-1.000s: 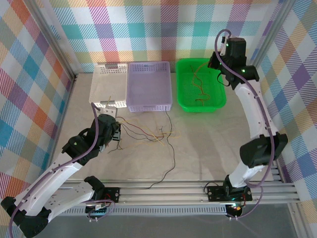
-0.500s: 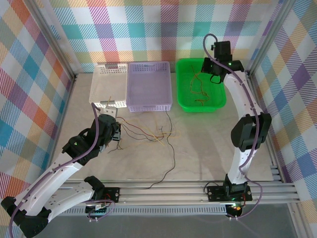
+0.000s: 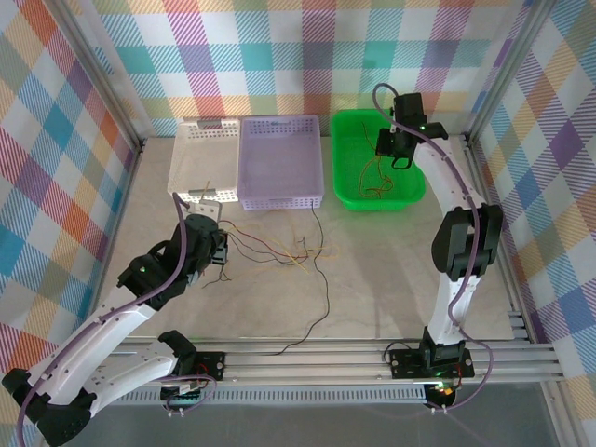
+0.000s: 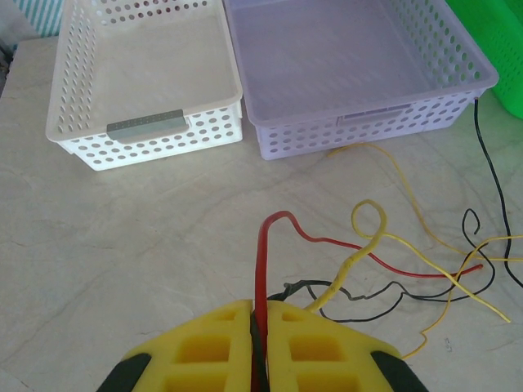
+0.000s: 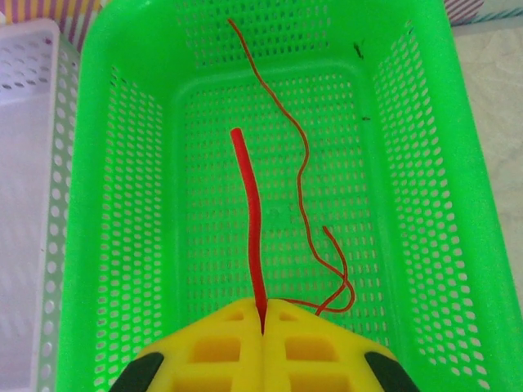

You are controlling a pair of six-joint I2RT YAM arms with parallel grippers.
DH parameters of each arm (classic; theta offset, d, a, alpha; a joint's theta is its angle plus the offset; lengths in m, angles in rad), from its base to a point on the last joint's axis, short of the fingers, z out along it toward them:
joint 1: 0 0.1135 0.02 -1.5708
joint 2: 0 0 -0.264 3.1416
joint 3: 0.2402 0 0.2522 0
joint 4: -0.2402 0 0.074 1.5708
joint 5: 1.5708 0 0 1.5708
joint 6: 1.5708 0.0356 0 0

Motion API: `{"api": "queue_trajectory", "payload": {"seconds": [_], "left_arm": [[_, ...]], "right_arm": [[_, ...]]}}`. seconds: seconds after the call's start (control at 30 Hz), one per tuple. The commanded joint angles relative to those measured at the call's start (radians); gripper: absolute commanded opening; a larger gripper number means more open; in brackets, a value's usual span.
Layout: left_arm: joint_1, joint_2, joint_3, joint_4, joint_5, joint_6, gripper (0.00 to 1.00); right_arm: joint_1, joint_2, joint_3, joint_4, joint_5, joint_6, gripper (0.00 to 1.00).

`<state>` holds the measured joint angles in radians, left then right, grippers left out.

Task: Untangle the cables

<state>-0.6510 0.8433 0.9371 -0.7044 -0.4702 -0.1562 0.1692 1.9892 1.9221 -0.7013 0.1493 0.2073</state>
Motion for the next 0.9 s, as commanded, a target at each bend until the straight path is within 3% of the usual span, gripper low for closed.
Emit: {"api": "queue_trajectory", "payload": {"seconds": [0.0, 0.87], "left_arm": [[0.008, -0.011, -0.012, 0.006, 0.004, 0.003, 0.00], [0.007, -0.022, -0.021, 0.011, 0.007, 0.006, 0.00]], "right_arm": [[-0.006, 0.034, -0.013, -0.030, 0.014, -0.029, 0.00], [-0.004, 0.132, 0.009, -0.091, -0.015, -0.008, 0.00]]}}
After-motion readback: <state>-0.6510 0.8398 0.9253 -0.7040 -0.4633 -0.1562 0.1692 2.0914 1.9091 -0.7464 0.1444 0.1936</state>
